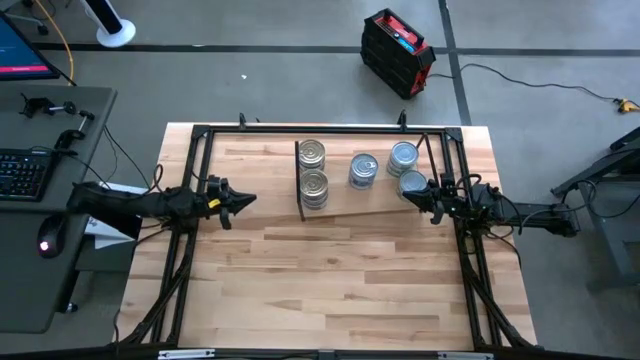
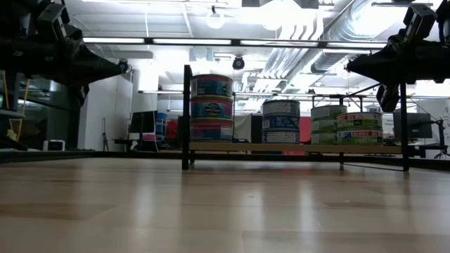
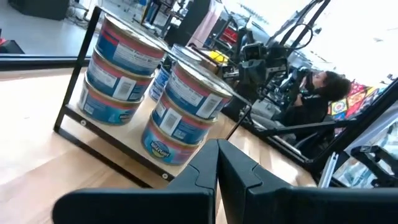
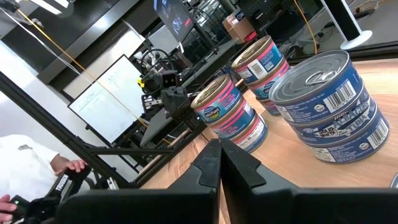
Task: Stack canned seafood by type on shelf
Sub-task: Return to Home Position
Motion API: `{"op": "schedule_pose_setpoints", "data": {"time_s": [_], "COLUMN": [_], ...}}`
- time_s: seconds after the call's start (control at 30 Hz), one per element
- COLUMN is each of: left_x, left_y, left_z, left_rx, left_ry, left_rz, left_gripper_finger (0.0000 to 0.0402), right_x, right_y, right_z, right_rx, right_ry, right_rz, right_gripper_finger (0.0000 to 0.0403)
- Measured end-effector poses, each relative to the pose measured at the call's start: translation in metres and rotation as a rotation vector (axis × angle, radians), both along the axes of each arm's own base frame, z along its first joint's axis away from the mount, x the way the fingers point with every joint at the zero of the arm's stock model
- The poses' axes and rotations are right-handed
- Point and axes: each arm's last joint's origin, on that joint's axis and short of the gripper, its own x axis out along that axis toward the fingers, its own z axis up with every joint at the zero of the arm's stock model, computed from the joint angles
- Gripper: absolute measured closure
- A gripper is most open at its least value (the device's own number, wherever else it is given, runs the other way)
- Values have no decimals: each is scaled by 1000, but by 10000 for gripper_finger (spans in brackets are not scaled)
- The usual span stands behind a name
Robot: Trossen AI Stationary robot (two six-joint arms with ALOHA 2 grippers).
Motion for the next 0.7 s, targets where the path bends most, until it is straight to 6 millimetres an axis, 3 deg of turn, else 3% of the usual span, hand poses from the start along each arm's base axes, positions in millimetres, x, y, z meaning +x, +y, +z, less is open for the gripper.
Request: {"op": "schedule_pose_setpoints", "data": {"time_s": [0.7], "left_x": [-13], "left_y": [2], "left_z": [9], "left_rx": [-12], "left_ry": [-121], "left_rz": [1], "left_gripper_finger": [401], "right_x": [0], "right_y": [0], "right_z": [0], "right_rx": [0], "right_ry": [0], "right_rz": [0], "right_gripper_finger": [403]}}
